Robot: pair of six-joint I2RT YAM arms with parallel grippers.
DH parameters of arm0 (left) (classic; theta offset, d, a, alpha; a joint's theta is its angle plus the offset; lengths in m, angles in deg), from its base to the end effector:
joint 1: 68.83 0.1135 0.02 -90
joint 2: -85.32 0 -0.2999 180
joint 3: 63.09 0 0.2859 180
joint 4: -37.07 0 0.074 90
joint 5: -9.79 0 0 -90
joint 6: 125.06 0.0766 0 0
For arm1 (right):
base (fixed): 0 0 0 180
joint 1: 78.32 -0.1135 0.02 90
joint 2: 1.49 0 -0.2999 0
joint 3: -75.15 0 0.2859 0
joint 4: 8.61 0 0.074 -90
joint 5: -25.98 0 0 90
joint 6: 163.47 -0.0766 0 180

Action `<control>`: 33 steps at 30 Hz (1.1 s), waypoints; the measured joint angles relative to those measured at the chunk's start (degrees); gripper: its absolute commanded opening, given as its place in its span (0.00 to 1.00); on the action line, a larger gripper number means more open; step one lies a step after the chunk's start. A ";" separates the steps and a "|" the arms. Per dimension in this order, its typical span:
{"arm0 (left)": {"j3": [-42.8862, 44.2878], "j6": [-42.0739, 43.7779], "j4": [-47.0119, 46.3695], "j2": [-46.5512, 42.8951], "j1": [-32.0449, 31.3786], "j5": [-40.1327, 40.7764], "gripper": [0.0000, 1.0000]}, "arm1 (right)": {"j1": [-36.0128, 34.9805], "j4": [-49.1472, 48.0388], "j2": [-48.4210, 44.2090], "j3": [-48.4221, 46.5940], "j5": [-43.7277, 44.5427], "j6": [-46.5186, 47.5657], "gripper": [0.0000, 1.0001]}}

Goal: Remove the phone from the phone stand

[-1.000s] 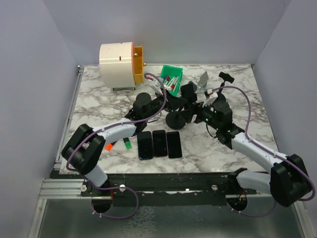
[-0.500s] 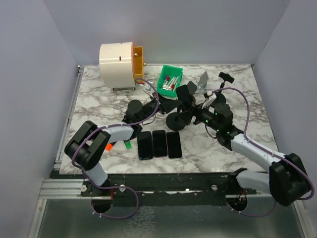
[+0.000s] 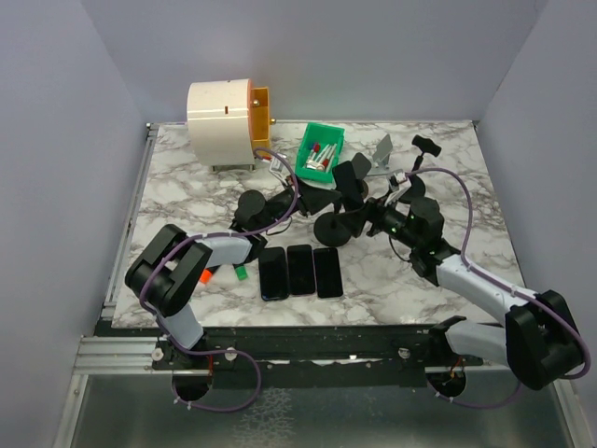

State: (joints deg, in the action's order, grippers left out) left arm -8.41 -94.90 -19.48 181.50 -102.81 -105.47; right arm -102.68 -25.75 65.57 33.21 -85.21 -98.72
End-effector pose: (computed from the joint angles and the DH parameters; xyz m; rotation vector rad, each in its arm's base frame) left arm 0.3174 -0.2533 0.2594 0.0905 1.5393 -1.6364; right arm 0.2673 0.1514 0.2481 -0.2746 1.7749 0.9478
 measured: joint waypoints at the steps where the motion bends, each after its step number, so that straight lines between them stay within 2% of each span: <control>1: -0.02 -0.17 -0.17 0.04 0.02 -0.22 0.00 | 0.15 -0.28 -0.13 0.20 -0.33 -0.28 0.00; 15: -0.48 -0.15 -0.72 0.37 1.79 -0.92 0.02 | 1.53 -0.70 -4.85 1.49 -4.09 -3.41 0.00; 21: -0.48 0.20 -0.66 0.37 1.68 -1.05 0.33 | 1.60 4.74 -7.63 0.74 -4.26 -2.21 0.00; 26: -0.46 0.94 0.31 0.35 1.75 -1.11 0.44 | 1.62 11.50 -11.87 -1.20 -4.20 0.61 0.00; 33: -0.33 1.42 2.21 0.24 1.75 -1.05 0.71 | 1.62 21.27 -19.21 -2.64 -3.85 4.07 0.00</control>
State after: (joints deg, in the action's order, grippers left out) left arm -8.74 -93.48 -17.27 181.74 -101.06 -106.51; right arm -101.07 -4.49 46.36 30.57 -89.06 -94.66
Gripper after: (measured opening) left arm 0.594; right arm 0.768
